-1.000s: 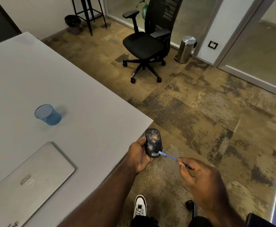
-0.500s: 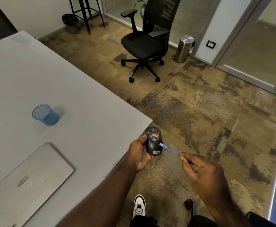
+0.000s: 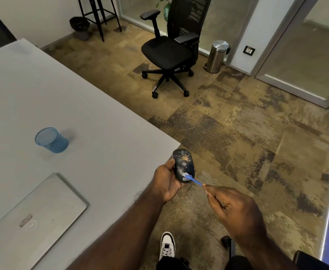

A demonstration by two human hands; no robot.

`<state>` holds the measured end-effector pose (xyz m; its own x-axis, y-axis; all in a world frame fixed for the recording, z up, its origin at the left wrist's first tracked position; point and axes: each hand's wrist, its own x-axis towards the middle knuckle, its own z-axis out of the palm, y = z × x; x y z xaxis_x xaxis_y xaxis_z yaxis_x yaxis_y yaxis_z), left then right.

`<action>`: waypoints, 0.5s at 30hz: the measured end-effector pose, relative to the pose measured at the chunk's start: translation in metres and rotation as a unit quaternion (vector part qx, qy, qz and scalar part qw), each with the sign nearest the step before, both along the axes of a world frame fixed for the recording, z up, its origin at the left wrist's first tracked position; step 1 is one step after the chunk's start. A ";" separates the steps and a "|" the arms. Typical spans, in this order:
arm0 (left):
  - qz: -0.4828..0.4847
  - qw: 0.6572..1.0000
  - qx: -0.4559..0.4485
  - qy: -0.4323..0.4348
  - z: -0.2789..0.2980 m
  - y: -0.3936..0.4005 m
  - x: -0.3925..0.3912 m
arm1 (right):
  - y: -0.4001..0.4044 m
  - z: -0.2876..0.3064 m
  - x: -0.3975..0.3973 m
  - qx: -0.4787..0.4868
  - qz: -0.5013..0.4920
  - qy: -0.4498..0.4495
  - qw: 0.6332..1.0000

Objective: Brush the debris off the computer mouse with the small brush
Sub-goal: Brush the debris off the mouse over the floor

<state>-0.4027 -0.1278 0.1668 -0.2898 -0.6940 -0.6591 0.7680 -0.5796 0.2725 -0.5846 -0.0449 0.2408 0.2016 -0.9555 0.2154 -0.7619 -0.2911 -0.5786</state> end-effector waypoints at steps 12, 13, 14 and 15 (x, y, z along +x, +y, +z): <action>0.003 1.000 0.005 -0.006 -0.001 -0.006 -0.001 | -0.003 0.001 0.000 -0.010 0.008 0.021 1.000; 0.004 1.000 0.007 -0.005 -0.002 -0.006 -0.001 | -0.003 -0.001 -0.001 -0.002 0.010 0.030 0.999; 0.005 1.000 0.009 -0.005 -0.003 -0.007 0.000 | -0.002 -0.002 -0.003 0.010 0.009 0.040 0.999; 0.004 1.000 0.008 -0.004 -0.005 -0.007 0.002 | -0.001 -0.003 -0.006 0.022 0.003 0.045 0.999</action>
